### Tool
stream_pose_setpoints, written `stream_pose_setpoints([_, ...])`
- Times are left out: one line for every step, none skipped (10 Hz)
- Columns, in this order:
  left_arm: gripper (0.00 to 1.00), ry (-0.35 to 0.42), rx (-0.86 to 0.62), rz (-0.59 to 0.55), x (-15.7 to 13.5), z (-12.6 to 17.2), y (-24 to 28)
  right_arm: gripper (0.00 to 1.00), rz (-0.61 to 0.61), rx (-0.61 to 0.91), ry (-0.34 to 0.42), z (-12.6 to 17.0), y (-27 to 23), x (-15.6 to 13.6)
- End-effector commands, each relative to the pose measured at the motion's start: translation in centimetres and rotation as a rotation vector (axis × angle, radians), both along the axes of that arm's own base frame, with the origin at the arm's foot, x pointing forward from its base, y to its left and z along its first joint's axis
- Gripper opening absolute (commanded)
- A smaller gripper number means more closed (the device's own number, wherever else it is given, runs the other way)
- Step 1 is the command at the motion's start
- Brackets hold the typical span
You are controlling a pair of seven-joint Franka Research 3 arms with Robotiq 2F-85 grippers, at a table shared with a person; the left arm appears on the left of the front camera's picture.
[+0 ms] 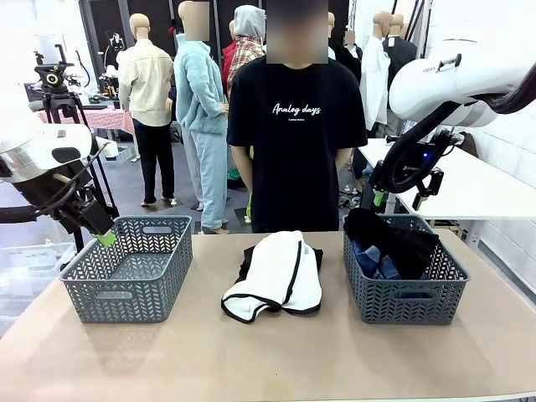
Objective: Sort the tops and bottoms.
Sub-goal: Lift clothes from the center of the table with your left hand.
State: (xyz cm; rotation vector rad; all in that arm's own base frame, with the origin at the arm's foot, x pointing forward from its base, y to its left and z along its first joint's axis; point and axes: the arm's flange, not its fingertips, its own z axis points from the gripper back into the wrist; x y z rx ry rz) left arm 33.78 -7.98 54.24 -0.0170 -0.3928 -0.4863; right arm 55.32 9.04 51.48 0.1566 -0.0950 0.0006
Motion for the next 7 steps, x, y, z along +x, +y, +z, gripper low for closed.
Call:
stream_pose_setpoints([1.00, 0.006, -0.004, -0.002, -0.1, -0.1, 0.1, 1.00, 0.000, 0.000, 0.000, 0.0, 0.0, 0.0])
stream_pose_setpoints([1.00, 0.006, -0.004, -0.002, -0.1, -0.1, 0.1, 1.00, 0.083, -0.013, -0.066, 0.2, 0.0, -3.7])
stream_pose_setpoints([1.00, 0.006, -0.004, -0.002, -0.1, -0.1, 0.1, 1.00, 0.193, -0.037, -0.149, 1.0, 0.2, -8.0])
stream_pose_setpoints([1.00, 0.006, -0.004, -0.002, -0.1, -0.1, 0.1, 1.00, 0.283, -0.036, -0.194, 1.6, 0.0, -11.1])
stream_pose_setpoints([1.00, 0.006, -0.004, -0.002, -0.1, -0.1, 0.1, 1.00, 0.375, -0.047, -0.259, 2.4, -0.3, -14.4])
stream_pose_setpoints([1.00, 0.006, -0.004, -0.002, -0.1, -0.1, 0.1, 1.00, 0.384, -0.082, -0.313, 3.1, -0.6, -16.9])
stream_pose_setpoints([1.00, 0.006, -0.004, -0.002, -0.1, -0.1, 0.1, 1.00, 0.412, -0.077, -0.370, 3.8, -0.7, -19.2])
